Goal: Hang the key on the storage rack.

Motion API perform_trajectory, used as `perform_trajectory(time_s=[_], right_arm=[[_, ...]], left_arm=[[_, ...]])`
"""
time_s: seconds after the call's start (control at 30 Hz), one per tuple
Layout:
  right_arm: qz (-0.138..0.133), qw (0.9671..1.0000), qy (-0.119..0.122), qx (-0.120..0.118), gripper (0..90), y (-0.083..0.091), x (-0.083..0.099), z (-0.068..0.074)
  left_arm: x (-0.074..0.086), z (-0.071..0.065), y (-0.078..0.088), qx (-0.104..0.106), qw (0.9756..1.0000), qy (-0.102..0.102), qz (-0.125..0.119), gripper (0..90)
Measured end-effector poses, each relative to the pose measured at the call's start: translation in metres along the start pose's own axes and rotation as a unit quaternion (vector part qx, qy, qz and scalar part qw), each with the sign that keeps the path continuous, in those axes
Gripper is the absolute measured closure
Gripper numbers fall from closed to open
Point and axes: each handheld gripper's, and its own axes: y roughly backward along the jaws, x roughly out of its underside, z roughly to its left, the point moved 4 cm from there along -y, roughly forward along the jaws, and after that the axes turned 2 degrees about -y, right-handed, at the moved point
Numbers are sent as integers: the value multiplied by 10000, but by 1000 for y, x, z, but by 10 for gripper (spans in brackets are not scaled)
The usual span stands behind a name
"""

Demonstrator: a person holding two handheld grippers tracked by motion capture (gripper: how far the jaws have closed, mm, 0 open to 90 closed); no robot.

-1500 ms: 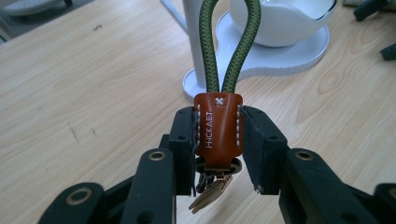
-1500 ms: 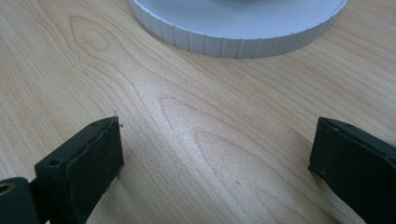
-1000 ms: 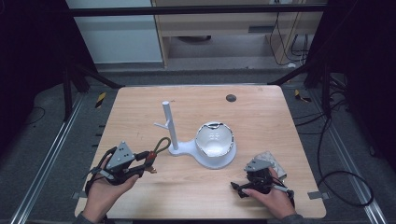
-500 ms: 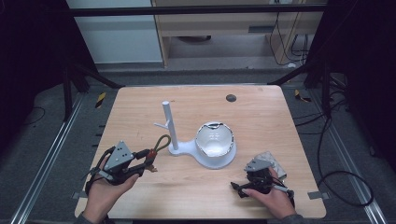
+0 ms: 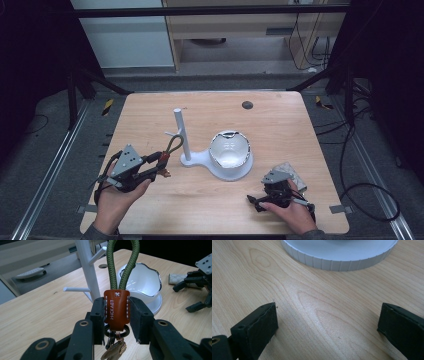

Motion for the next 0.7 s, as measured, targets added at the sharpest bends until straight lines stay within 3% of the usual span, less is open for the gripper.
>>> perform_trajectory(time_s=[0.7], right_arm=[[-1,10000,-4,4,27,0,0,0]], left_arm=[[-8,3,-7,-204,9996,157,-147,656]])
